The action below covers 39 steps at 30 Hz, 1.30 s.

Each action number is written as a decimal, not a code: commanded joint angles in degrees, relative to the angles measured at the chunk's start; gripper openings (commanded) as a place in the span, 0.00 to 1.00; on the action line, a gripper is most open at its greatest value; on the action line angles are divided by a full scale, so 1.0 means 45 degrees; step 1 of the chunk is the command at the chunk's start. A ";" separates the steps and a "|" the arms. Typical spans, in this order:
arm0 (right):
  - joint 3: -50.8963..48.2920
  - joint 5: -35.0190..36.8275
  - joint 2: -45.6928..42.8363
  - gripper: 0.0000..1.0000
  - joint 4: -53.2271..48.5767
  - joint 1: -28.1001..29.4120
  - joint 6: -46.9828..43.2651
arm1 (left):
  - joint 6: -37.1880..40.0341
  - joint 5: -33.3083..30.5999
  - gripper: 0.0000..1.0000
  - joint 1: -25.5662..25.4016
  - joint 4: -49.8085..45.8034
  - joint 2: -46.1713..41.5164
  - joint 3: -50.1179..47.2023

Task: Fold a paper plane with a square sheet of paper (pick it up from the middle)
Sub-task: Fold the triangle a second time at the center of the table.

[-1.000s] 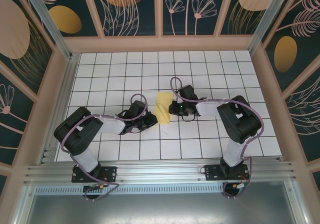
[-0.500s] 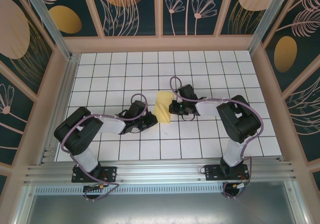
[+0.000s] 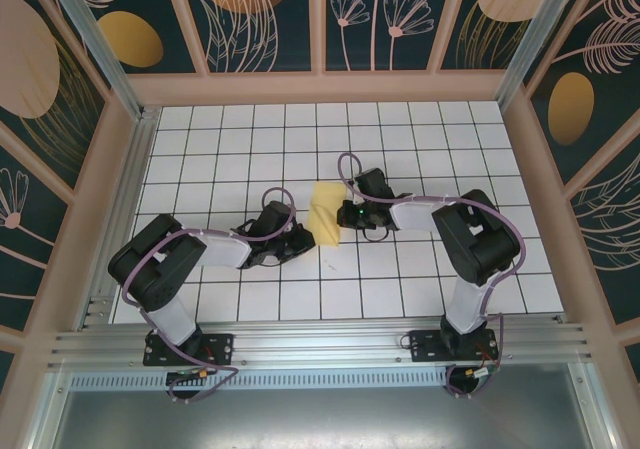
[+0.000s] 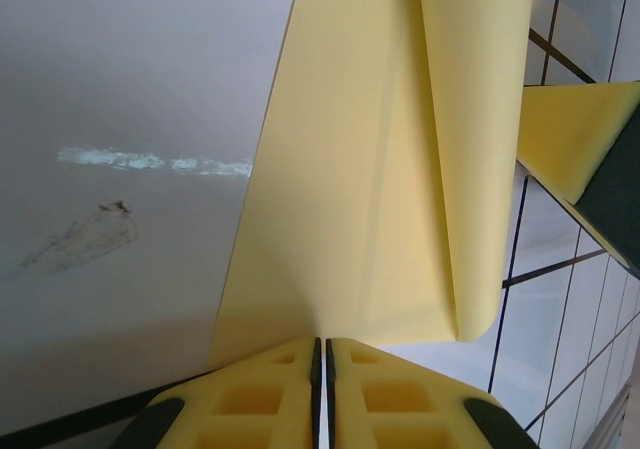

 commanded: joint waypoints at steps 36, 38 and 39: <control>0.0547 0.0323 0.0300 0.04 -0.0367 -0.0033 -0.0547 | 0.1097 -0.1535 0.10 -0.0093 -0.3391 0.1391 0.2104; 0.0589 0.0421 0.0298 0.04 -0.0406 -0.0036 -0.0556 | 0.1106 -0.1502 0.10 -0.0082 -0.3387 0.1420 0.2134; 0.0617 0.0421 0.0313 0.04 -0.0405 -0.0047 -0.0558 | 0.1112 -0.1479 0.10 -0.0095 -0.3383 0.1432 0.2127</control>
